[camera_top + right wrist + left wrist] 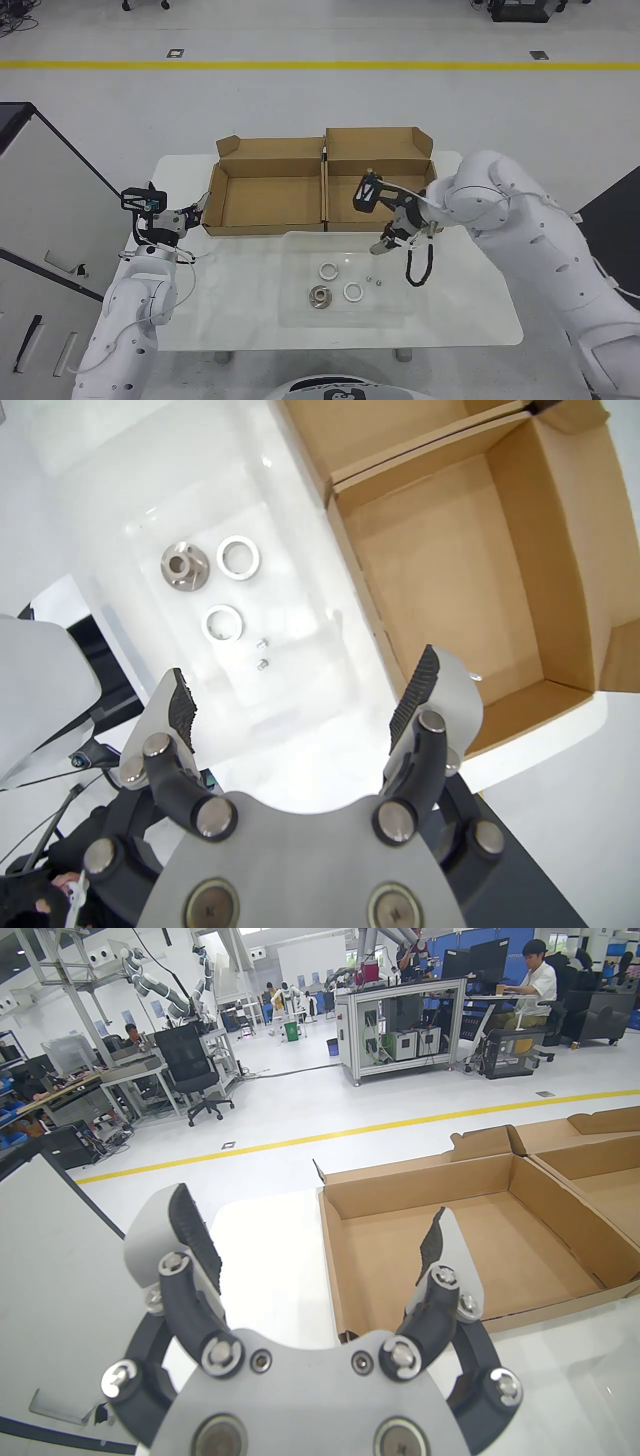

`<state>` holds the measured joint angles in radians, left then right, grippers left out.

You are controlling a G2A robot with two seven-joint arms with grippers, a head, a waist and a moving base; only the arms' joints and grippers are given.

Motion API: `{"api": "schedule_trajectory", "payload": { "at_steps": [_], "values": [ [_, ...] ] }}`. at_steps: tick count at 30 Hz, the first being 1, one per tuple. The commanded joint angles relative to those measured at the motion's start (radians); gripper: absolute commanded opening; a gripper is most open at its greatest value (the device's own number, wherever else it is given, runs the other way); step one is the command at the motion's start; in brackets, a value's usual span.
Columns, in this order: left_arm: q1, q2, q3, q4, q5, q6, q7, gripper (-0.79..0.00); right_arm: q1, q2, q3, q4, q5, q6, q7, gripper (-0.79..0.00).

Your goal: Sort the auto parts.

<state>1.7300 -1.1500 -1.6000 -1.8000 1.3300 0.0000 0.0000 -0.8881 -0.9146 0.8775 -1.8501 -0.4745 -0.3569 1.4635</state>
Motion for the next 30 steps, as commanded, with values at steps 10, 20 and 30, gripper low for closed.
{"api": "schedule_trajectory", "payload": {
  "at_steps": [10,20,30],
  "values": [
    [0.000,0.000,0.000,0.000,0.000,0.000,0.000,0.000,0.069,0.073,-0.200,-0.041,0.007,-0.010,-0.010,0.000],
    [0.000,0.000,0.000,0.000,0.000,0.000,0.000,0.000,0.108,0.107,-0.303,-0.036,0.003,-0.032,-0.032,0.000],
    [0.000,0.000,0.000,0.000,0.000,0.000,0.000,0.000,0.117,0.108,-0.301,-0.028,0.018,-0.038,-0.043,0.000]
  ]
}}
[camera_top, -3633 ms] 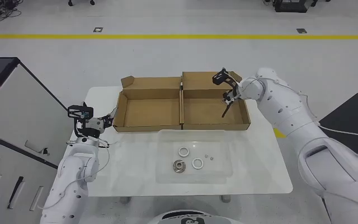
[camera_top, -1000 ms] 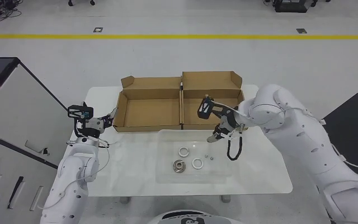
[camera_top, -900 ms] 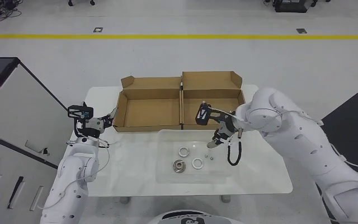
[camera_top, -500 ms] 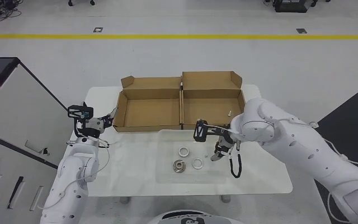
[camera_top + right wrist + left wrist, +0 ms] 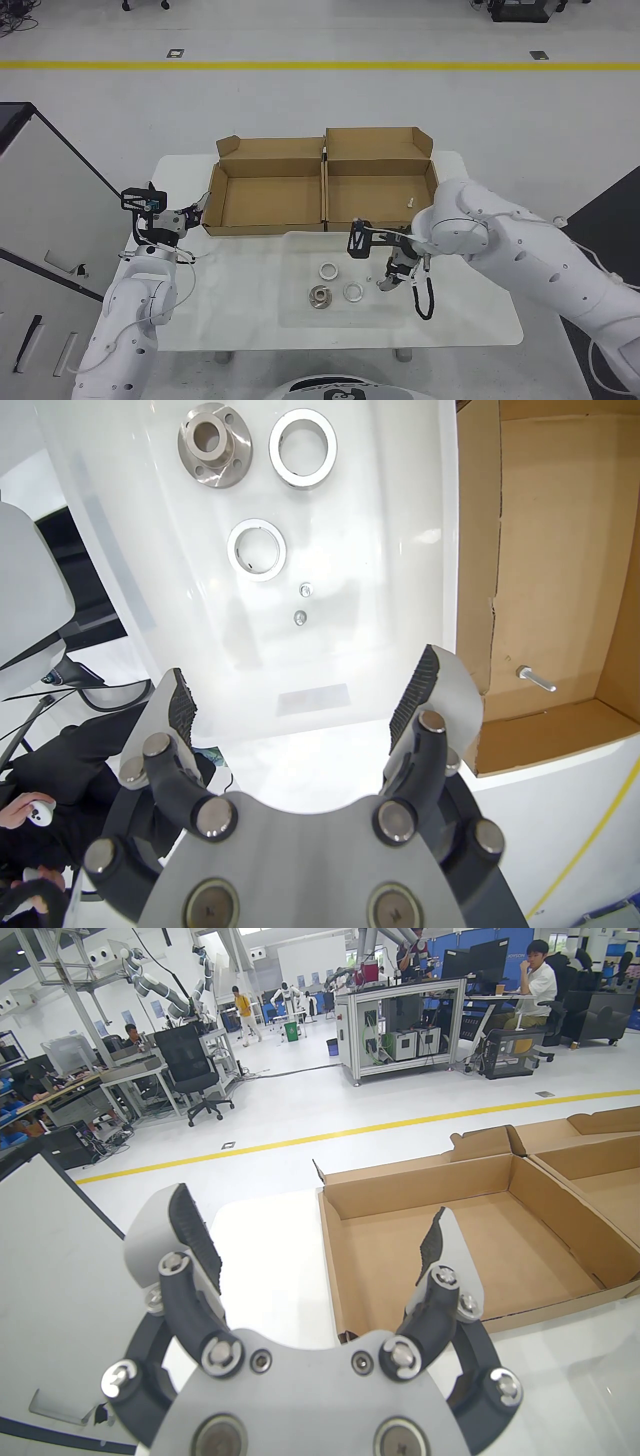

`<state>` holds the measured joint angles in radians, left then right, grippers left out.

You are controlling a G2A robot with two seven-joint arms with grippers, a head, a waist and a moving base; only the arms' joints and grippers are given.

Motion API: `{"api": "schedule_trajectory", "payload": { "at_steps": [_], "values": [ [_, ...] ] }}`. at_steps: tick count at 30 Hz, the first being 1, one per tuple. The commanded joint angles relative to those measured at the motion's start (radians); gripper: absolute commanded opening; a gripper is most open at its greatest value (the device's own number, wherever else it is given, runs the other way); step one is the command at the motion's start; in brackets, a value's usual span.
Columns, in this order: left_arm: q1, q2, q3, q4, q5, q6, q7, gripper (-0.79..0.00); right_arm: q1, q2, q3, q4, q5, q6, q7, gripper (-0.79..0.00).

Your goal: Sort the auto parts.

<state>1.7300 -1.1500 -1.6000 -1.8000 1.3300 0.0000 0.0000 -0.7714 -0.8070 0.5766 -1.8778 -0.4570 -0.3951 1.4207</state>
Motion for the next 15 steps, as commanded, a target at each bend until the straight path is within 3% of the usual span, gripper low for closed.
{"api": "schedule_trajectory", "payload": {
  "at_steps": [1,15],
  "values": [
    [0.000,0.000,0.000,0.000,0.000,0.000,0.000,0.000,0.000,0.000,0.000,0.000,0.000,0.000,0.000,0.000],
    [0.000,0.000,0.000,0.000,0.000,0.000,0.000,0.000,0.008,-0.023,-0.096,-0.015,-0.090,0.007,0.012,0.000]
  ]
}}
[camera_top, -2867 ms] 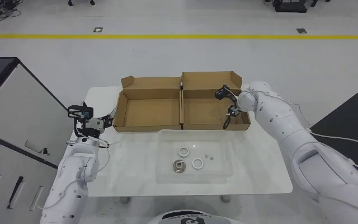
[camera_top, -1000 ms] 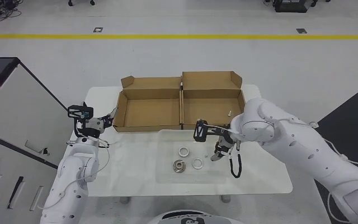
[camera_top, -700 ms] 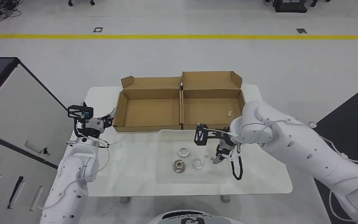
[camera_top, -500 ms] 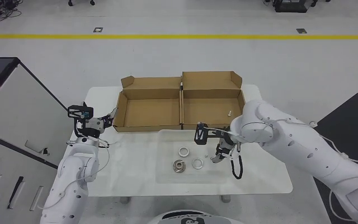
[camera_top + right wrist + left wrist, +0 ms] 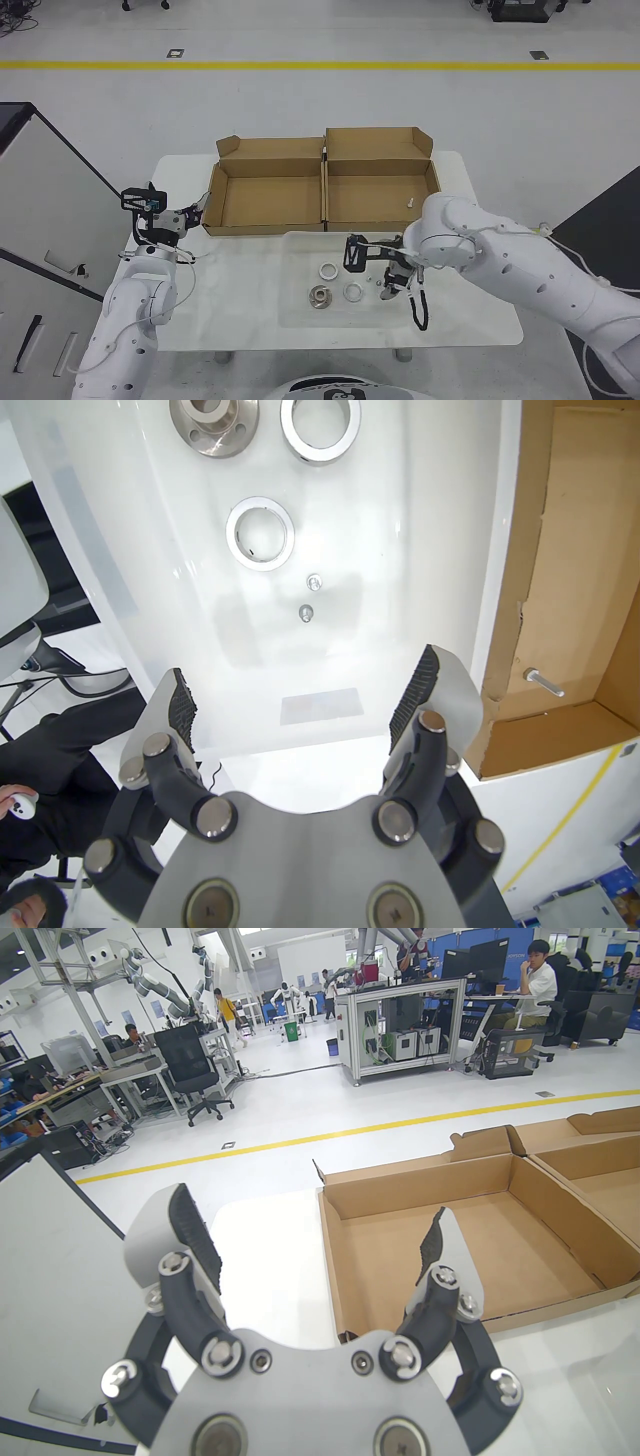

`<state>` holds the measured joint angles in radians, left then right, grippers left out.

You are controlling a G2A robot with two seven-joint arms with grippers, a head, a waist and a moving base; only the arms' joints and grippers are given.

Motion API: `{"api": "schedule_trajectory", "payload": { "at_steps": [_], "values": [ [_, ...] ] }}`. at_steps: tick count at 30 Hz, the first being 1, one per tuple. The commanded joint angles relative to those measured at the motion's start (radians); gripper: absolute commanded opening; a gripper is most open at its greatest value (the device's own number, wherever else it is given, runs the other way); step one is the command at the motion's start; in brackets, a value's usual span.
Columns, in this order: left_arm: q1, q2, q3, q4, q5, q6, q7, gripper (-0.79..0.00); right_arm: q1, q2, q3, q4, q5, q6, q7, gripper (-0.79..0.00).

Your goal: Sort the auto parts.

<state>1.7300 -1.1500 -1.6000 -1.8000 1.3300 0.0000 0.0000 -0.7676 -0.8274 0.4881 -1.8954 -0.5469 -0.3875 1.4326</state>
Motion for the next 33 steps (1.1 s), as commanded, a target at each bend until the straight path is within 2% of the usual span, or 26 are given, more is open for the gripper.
{"api": "schedule_trajectory", "payload": {
  "at_steps": [1,6,7,9,10,14,20,33],
  "values": [
    [0.000,0.000,0.000,0.000,0.000,0.000,0.000,0.000,0.009,-0.005,-0.018,0.006,-0.002,0.001,0.001,0.000],
    [0.000,0.000,0.000,0.000,0.000,0.000,0.000,0.000,0.030,-0.017,-0.058,0.034,-0.005,0.001,0.001,0.000],
    [0.000,0.000,0.000,0.000,0.000,0.000,0.000,0.000,0.033,-0.019,-0.063,0.039,-0.003,0.000,0.000,-0.046],
    [0.000,0.000,0.000,0.000,0.000,0.000,0.000,0.000,0.039,-0.022,-0.072,0.050,-0.002,0.001,0.001,-0.215],
    [0.000,0.000,0.000,0.000,0.000,0.000,0.000,0.000,0.041,-0.024,-0.076,0.055,-0.002,0.001,0.001,-0.274],
    [0.000,0.000,0.000,0.000,0.000,0.000,0.000,0.000,0.050,-0.030,-0.099,0.075,-0.003,0.001,0.001,-0.363],
    [0.000,0.000,0.000,0.000,0.000,0.000,0.000,0.000,0.066,-0.042,-0.136,0.114,-0.002,-0.002,-0.002,-0.400],
    [0.000,0.000,0.000,0.000,0.000,0.000,0.000,0.000,0.084,-0.080,-0.192,0.193,0.001,-0.018,-0.018,-0.403]
  ]
}}
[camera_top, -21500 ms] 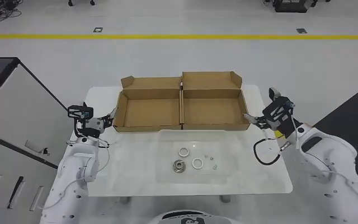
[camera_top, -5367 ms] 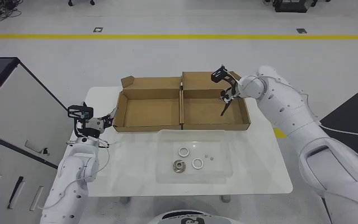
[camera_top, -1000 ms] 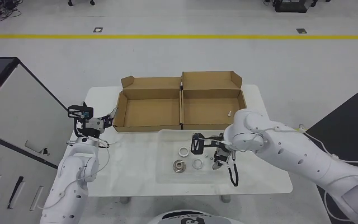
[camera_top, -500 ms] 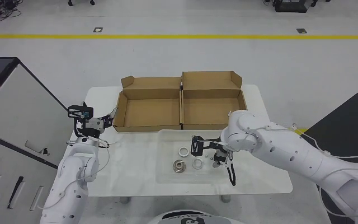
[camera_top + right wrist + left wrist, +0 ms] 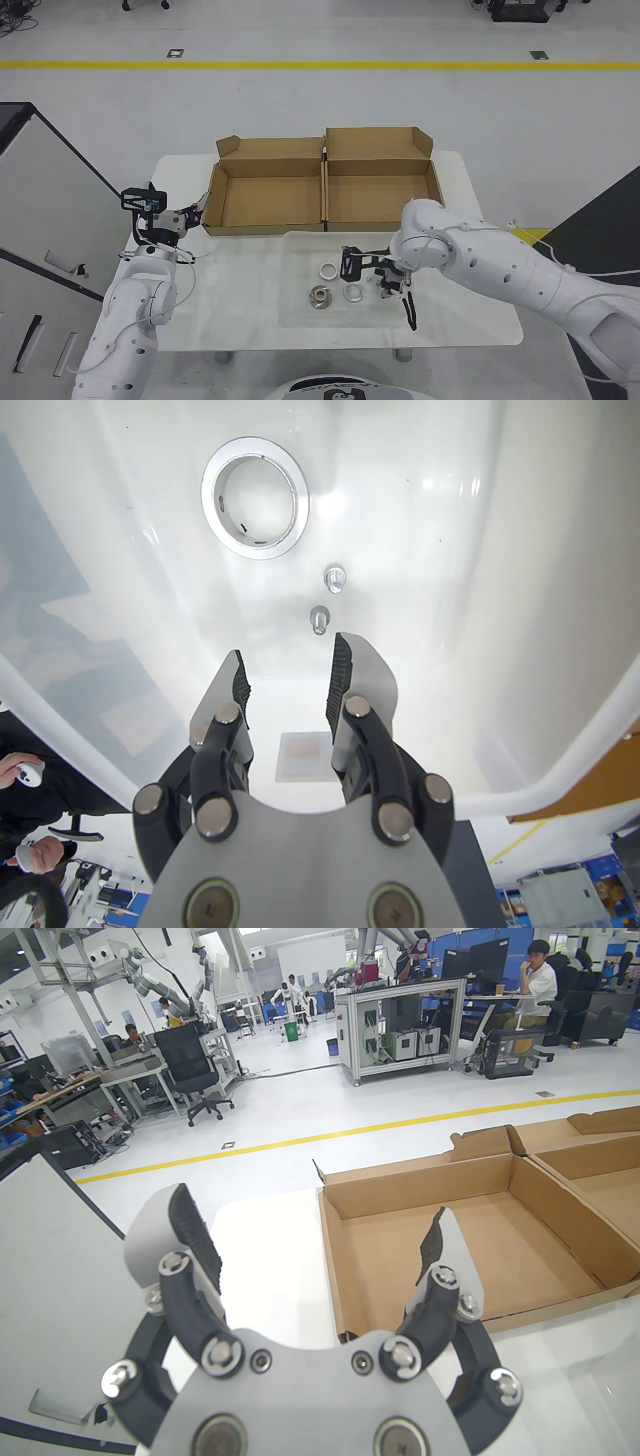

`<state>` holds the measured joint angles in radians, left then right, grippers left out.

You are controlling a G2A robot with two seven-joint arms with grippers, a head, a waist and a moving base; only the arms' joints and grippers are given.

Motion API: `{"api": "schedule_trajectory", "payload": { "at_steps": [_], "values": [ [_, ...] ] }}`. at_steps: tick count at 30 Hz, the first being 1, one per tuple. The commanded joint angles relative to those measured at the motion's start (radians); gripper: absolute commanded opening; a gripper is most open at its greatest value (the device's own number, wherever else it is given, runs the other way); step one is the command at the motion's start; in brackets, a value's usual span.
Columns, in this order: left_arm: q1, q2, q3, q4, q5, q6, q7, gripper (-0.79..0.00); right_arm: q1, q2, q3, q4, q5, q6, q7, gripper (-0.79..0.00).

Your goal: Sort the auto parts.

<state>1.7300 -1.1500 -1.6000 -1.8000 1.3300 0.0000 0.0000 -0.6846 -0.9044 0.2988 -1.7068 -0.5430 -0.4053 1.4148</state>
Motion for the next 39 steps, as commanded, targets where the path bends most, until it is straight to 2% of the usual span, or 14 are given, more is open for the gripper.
{"api": "schedule_trajectory", "payload": {
  "at_steps": [1,17,30,37,38,39],
  "values": [
    [0.000,0.000,0.000,0.000,0.000,0.000,0.000,0.000,0.001,-0.006,-0.005,0.009,-0.005,-0.001,-0.001,-0.403],
    [0.000,0.000,0.000,0.000,0.000,0.000,0.000,0.000,0.007,-0.062,-0.032,0.076,-0.052,-0.008,-0.026,-0.428],
    [0.000,0.000,0.000,0.000,0.000,0.000,0.000,0.000,0.004,-0.084,-0.027,0.105,-0.080,0.007,-0.019,-0.517],
    [0.000,0.000,0.000,0.000,0.000,0.000,0.000,0.000,-0.001,-0.093,-0.022,0.127,-0.070,-0.008,-0.016,-0.606],
    [0.000,0.000,0.000,0.000,0.000,0.000,0.000,0.000,-0.001,-0.094,-0.021,0.131,-0.067,-0.010,-0.015,-0.653],
    [0.000,0.000,0.000,0.000,0.000,0.000,0.000,0.000,-0.001,-0.095,-0.021,0.133,-0.066,-0.011,-0.014,-0.748]
  ]
}}
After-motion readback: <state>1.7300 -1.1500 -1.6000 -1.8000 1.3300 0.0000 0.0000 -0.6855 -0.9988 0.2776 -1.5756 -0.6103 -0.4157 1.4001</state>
